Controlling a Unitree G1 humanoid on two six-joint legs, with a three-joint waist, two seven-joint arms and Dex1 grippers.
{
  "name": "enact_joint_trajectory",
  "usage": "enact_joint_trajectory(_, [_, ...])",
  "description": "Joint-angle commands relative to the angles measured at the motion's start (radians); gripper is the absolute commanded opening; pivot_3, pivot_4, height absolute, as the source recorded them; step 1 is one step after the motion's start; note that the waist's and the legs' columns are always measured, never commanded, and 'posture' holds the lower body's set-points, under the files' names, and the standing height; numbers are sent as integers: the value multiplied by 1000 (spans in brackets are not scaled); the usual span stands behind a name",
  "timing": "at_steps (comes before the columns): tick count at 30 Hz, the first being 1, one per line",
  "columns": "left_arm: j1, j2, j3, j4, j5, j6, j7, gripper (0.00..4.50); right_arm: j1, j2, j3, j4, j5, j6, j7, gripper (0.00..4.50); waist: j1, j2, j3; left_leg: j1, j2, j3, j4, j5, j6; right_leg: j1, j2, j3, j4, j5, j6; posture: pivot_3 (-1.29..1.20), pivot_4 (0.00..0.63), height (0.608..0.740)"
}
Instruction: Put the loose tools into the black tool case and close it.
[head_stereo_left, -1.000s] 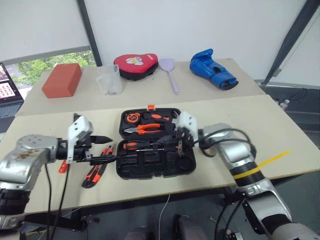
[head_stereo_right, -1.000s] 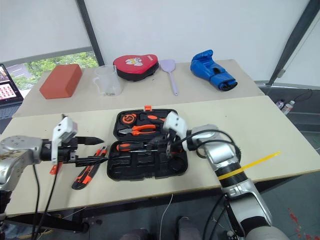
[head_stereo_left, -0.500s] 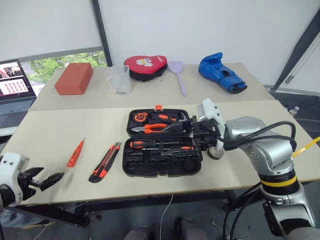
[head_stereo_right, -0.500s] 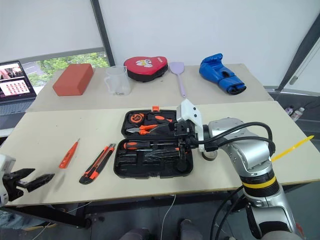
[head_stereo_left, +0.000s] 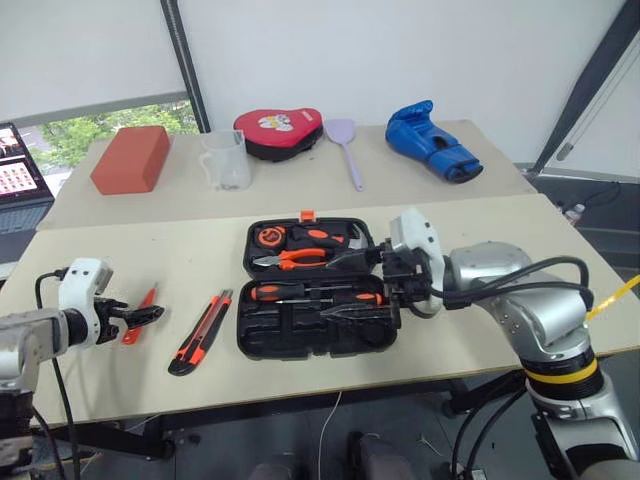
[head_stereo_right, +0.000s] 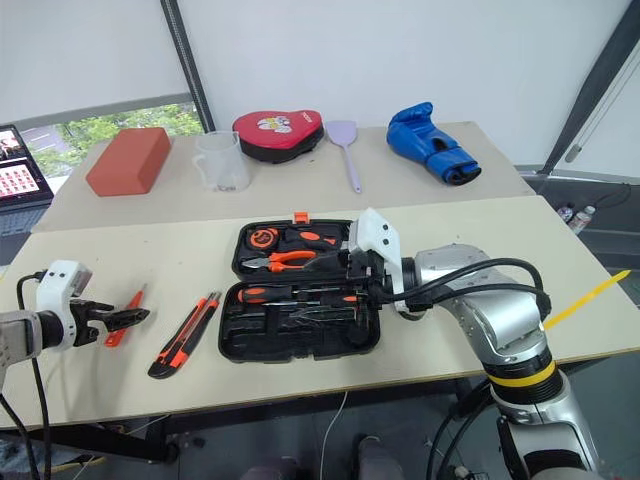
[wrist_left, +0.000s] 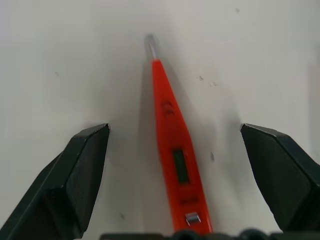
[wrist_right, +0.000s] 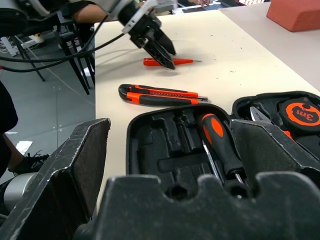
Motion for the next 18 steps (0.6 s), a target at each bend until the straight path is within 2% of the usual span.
enact_joint_trajectory(1, [18, 11, -29, 46, 9, -12, -36, 3101, 21, -32, -51, -49, 24, -3, -24, 4500, 0, 0, 0, 1, 0, 0, 0, -1, -1, 0, 0, 1, 0, 0, 0, 0, 150, 740])
enact_joint_trajectory(4, [-19, 27, 9, 17, -27, -82, -100, 2161, 32, -57, -67, -56, 50, 17, -30, 4500, 0, 0, 0, 1, 0, 1, 0, -1, -2, 1, 0, 1, 0, 0, 0, 0, 150, 740])
enact_joint_trajectory(6, [-49, 47, 14, -56, -69, -120, -179, 1338, 41, -78, -78, -62, 72, 29, -25, 4500, 2, -1, 0, 1, 1, 1, 1, -1, -2, 0, 0, 1, 0, 0, 0, 0, 150, 740])
enact_joint_trajectory(9, [-127, 90, -59, -186, -106, -166, -316, 165, 60, -109, -94, -79, 98, 42, -22, 4500, 14, -3, 1, -2, 1, 0, 3, -1, -2, 0, 0, 1, -1, 0, 0, 0, 150, 740])
enact_joint_trajectory(10, [-156, 96, -87, -223, -123, -178, -365, 42, 68, -119, -100, -85, 105, 46, -24, 4500, 18, -3, 1, -4, 1, -1, 4, -1, -2, -1, -1, 1, -1, 0, 0, 0, 150, 740])
enact_joint_trajectory(13, [-238, 106, -195, -288, -130, -213, -474, 42, 100, -150, -114, -104, 122, 51, -23, 4500, 18, -3, 1, -5, 0, -1, 6, -1, -1, -1, -2, 1, -1, 0, 0, 0, 150, 740])
enact_joint_trajectory(18, [-390, 64, -479, -295, -17, -321, -646, 42, 172, -196, -115, -138, 108, 28, -35, 4500, 18, -3, 1, -5, 1, -1, 7, -1, -1, 0, -2, 2, -1, 0, 0, 0, 150, 740])
